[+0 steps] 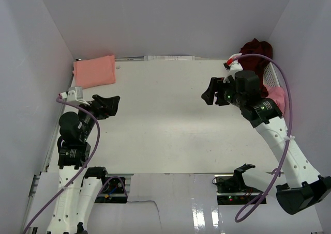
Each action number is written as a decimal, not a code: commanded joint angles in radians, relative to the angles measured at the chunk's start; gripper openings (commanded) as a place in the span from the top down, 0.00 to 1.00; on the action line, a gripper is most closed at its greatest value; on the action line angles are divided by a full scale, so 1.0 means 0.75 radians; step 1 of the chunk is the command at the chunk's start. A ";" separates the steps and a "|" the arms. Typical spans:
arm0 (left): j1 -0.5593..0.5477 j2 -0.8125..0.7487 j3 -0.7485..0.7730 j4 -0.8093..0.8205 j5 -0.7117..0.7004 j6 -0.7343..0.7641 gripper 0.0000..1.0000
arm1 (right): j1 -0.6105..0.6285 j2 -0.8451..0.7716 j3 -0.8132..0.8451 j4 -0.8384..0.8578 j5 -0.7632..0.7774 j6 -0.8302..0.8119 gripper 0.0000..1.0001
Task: Fold and stack the t-shirts
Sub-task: Put the neatly folded tshirt into the corner of the board with the left arm
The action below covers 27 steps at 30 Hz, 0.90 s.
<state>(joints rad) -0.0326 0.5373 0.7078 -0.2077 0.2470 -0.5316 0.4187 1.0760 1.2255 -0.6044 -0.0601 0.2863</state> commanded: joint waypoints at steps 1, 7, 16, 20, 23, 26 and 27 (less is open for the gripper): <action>-0.004 -0.039 0.046 -0.018 0.027 0.013 0.02 | -0.006 -0.078 -0.022 0.053 0.000 -0.034 0.25; -0.004 -0.064 0.015 -0.013 0.029 0.110 0.02 | -0.006 -0.152 -0.077 0.066 0.029 -0.018 0.15; -0.004 -0.007 0.013 -0.026 0.133 0.146 0.02 | -0.006 -0.330 -0.292 0.196 0.015 -0.030 0.10; -0.004 -0.007 0.005 -0.024 0.145 0.150 0.02 | -0.006 -0.340 -0.294 0.182 0.029 -0.048 0.10; -0.004 0.004 0.005 -0.022 0.149 0.152 0.02 | -0.006 -0.346 -0.300 0.180 0.029 -0.059 0.10; -0.004 0.012 0.003 -0.020 0.159 0.152 0.02 | -0.006 -0.344 -0.309 0.178 0.019 -0.063 0.10; -0.004 0.014 0.003 -0.020 0.162 0.152 0.02 | -0.006 -0.344 -0.309 0.176 0.021 -0.061 0.10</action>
<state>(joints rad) -0.0330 0.5442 0.7094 -0.2283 0.3454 -0.4286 0.4191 0.8280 0.9997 -0.5194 -0.0517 0.2577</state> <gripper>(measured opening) 0.979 0.900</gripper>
